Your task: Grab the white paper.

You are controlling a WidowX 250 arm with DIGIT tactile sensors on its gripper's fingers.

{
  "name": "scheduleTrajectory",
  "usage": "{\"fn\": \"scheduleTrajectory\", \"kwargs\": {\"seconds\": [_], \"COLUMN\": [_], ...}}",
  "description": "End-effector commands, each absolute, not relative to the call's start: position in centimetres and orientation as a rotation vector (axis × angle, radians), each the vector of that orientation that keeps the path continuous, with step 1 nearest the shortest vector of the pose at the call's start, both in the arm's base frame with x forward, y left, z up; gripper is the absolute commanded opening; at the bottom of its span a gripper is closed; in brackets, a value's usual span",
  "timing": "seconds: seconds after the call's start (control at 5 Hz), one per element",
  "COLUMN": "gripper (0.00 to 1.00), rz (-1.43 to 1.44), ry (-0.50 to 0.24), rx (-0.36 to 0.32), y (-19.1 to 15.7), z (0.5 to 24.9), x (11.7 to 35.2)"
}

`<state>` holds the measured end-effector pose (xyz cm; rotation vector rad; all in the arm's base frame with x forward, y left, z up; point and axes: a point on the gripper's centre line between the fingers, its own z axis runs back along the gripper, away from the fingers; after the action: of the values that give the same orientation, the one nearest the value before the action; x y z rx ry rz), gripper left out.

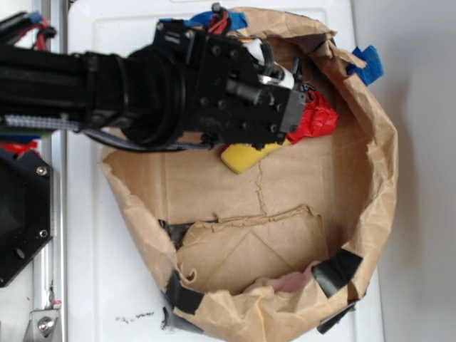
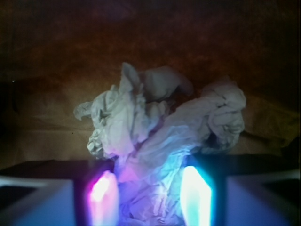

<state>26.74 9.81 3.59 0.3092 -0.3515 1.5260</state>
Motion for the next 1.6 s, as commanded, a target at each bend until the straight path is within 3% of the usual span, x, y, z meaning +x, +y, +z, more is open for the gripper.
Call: {"fn": "scheduleTrajectory", "kwargs": {"seconds": [0.0,0.4,0.6,0.8,1.0,1.2,1.4], "gripper": [0.0,0.0,0.0,0.0,0.0,0.0,0.0], "rz": [1.508,1.461,1.343,1.106,0.881,0.641,0.421], "ry": [-0.408,-0.415,-0.405,-0.436,-0.344,-0.313,-0.22], "rx": [0.246,0.2,0.169,0.07,-0.068,-0.152,-0.234], "y": [9.3,9.2,8.6,6.6,4.9,3.9,3.7], "z": [5.4,6.1,7.7,11.2,15.9,18.7,20.1], "x": [26.2,26.1,26.4,26.5,25.8,24.5,24.3]}}
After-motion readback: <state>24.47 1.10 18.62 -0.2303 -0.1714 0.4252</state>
